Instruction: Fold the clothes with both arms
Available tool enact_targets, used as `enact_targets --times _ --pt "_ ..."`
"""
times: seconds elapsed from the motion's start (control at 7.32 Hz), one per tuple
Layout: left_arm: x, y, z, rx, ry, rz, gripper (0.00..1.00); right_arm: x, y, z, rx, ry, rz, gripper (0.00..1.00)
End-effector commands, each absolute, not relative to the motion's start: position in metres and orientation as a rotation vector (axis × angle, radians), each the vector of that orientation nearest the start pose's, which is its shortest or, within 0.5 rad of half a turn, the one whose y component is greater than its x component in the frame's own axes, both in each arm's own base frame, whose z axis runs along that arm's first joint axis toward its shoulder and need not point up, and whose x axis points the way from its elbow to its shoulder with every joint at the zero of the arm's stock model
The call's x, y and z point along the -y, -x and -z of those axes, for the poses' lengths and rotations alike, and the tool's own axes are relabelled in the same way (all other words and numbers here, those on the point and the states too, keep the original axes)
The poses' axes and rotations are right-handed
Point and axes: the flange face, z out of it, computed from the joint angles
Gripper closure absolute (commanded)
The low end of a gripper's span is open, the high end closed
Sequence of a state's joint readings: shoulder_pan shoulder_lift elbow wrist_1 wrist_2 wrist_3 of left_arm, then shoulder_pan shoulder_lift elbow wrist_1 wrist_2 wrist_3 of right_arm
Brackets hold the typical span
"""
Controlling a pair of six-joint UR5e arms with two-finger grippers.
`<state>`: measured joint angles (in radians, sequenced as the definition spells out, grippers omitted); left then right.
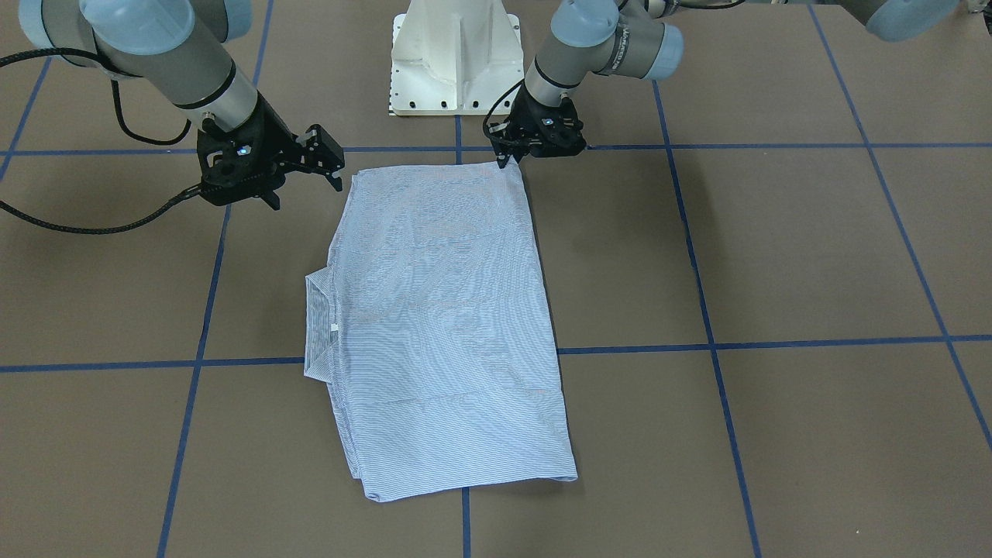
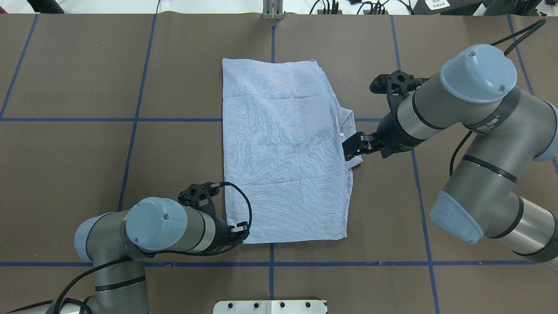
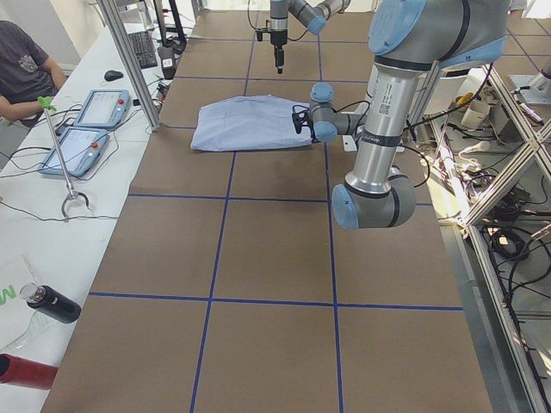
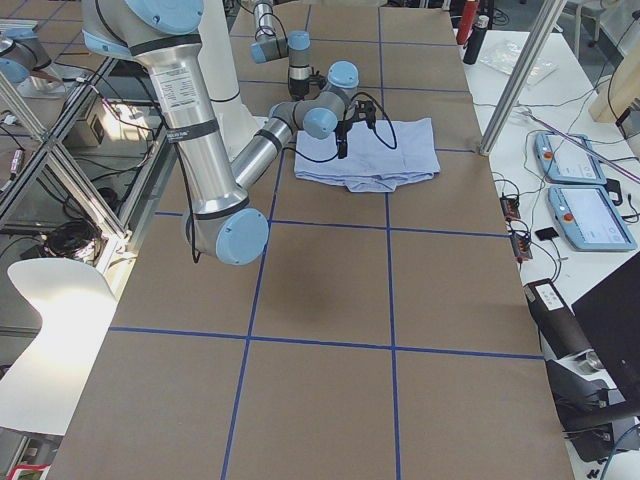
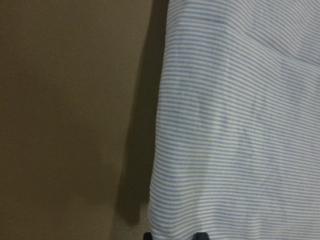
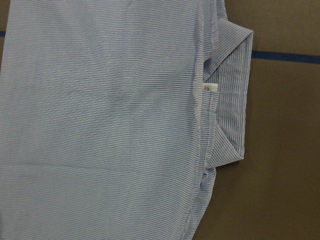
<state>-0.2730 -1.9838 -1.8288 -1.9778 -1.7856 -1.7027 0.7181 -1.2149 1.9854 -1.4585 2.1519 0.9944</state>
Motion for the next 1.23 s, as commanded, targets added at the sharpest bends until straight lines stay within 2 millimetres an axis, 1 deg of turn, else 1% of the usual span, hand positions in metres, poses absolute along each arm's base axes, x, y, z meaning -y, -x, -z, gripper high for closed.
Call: enact_targets --times 0.0,0.14,0.27,0.41,0.55,0.68,0.82,0.96,1.09 --pt "0.279 -0.553 -0.262 -1.096 0.112 0.258 1.0 0.421 0.373 -0.261 1.017 -0.034 0.039 0.0" --pt "0.281 -0.551 -0.258 -1.089 0.111 0.264 1.0 0.41 0.376 -0.253 1.029 -0.004 -0.005 0.0" --pt "0.285 -0.55 -0.254 -1.088 0.108 0.27 1.0 0.398 0.391 -0.247 1.029 0.055 -0.102 0.0" --pt "0.295 -0.545 -0.25 -1.095 0.101 0.282 1.0 0.385 0.41 -0.236 1.031 0.088 -0.182 0.0" --pt "0.3 -0.543 -0.252 -1.092 0.096 0.291 1.0 0.36 0.437 -0.235 1.012 0.11 -0.238 0.0" --pt "0.307 -0.539 -0.253 -1.081 0.093 0.303 1.0 0.332 0.464 -0.239 0.986 0.131 -0.302 0.0" --pt "0.309 -0.538 -0.252 -1.081 0.09 0.307 1.0 0.305 0.485 -0.247 0.957 0.165 -0.352 0.0" --pt "0.309 -0.538 -0.252 -1.081 0.09 0.308 1.0 0.291 0.496 -0.252 0.935 0.191 -0.416 0.0" --pt "0.31 -0.538 -0.249 -1.085 0.09 0.307 1.0 0.287 0.496 -0.267 0.906 0.202 -0.43 0.0"
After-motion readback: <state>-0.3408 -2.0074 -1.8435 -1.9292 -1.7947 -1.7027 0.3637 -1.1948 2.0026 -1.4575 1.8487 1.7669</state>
